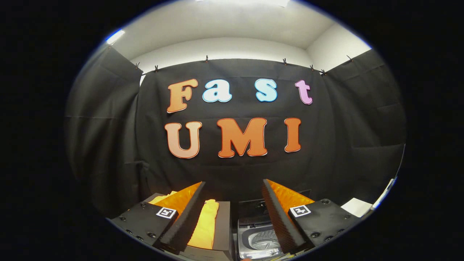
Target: Put the clothes into the washing machine and then close the washing machine lid.
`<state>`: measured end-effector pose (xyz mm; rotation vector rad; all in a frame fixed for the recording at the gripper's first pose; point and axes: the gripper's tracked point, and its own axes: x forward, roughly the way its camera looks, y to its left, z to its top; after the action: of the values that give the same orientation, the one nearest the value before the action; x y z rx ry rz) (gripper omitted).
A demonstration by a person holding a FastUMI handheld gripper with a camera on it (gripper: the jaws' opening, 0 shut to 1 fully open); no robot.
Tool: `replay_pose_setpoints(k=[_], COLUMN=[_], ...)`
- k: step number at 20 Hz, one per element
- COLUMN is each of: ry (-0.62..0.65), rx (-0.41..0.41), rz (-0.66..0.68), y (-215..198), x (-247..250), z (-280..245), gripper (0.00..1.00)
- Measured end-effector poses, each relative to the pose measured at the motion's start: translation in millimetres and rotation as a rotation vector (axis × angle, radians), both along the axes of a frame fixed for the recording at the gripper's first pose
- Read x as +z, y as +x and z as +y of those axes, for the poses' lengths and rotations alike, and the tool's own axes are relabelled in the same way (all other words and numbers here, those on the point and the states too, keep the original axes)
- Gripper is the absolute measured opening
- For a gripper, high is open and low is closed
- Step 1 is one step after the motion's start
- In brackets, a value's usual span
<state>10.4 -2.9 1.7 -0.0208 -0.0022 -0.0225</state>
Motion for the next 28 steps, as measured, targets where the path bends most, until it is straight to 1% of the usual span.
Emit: replay_pose_setpoints(k=[10, 14, 20, 24, 28], ry=[-0.006, -0.015, -0.012, 0.004, 0.015], rx=[-0.006, 0.005, 0.085, 0.139, 0.158], rz=[0.006, 0.014, 0.067, 0.124, 0.208], y=[5, 13, 46, 73, 102], x=[0, -1, -21, -50, -91], z=[1, 14, 80, 129, 163], gripper=[0.98, 0.98, 0.98, 0.98, 0.98])
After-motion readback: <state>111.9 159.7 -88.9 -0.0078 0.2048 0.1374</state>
